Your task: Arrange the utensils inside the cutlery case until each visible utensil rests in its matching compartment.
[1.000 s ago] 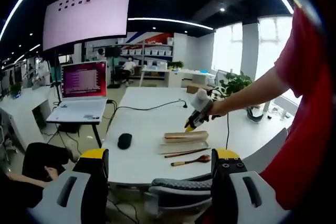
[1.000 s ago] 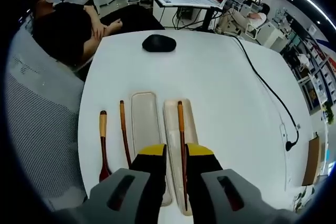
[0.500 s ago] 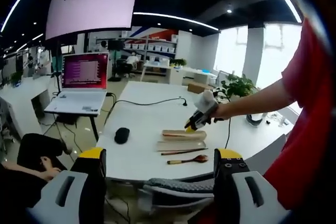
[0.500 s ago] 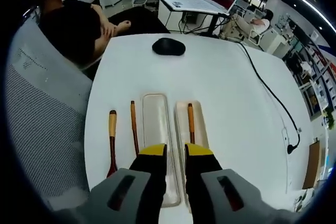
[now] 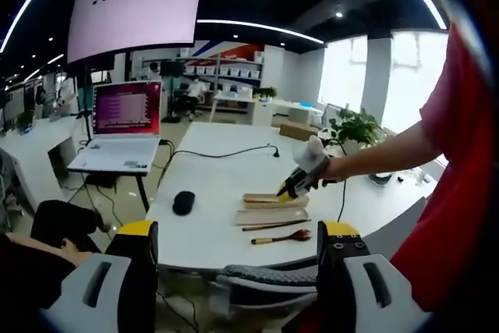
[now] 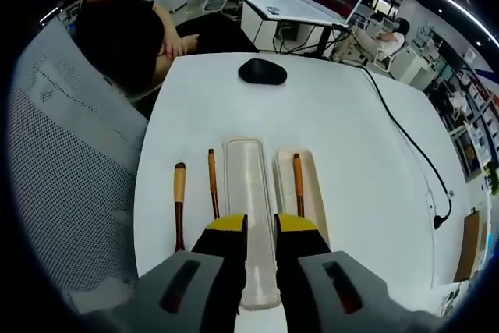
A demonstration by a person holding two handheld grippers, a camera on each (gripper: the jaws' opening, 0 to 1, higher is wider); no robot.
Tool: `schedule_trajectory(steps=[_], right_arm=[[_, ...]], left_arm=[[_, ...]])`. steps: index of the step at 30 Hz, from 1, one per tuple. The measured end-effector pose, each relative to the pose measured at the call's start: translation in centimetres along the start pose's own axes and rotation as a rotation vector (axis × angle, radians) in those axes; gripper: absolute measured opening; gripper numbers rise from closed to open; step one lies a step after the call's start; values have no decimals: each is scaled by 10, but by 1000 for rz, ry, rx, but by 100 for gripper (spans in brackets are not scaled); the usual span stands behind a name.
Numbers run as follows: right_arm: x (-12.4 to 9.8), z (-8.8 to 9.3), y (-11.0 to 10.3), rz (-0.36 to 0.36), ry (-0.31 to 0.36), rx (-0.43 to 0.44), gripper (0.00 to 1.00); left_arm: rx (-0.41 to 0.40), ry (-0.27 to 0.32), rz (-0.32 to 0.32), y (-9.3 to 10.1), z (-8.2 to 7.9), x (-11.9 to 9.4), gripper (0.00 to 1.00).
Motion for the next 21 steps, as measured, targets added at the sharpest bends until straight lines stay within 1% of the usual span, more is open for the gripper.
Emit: schedule_trajectory(steps=[4,7,9,12,14,21], right_arm=[[-1,0,-12,-16,3,-11,10],[3,3,-20,-33,-5,-11,10],[5,4,-24,-38,-11,-30,10],[8,4,-25,-32,-22,-56,9],[8,4,-25,-34,-26,-52,9],[12,3,-26,-39,-36,-79,10]], left_arm=[[-8,11,-3,0,3,-4,86],[-2,-20,11,1,7,-4,85],[4,-16,9,1,7,-5,85],[-4,-17,14,0,6,-5,85],[10,-17,10,-2,6,-6,85],[0,-15,-7,-6,6,-7,84]])
Point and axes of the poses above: the point that each gripper's makers call its tool centre point, and the gripper's own axes: x roughly forward along the fingers, y roughly to its right, z roughly out of its underside, the point moved 6 cm from there along -x, roughly backward along the fingers, and after that the axes turned 13 degrees about x, right-handed, at the moved point
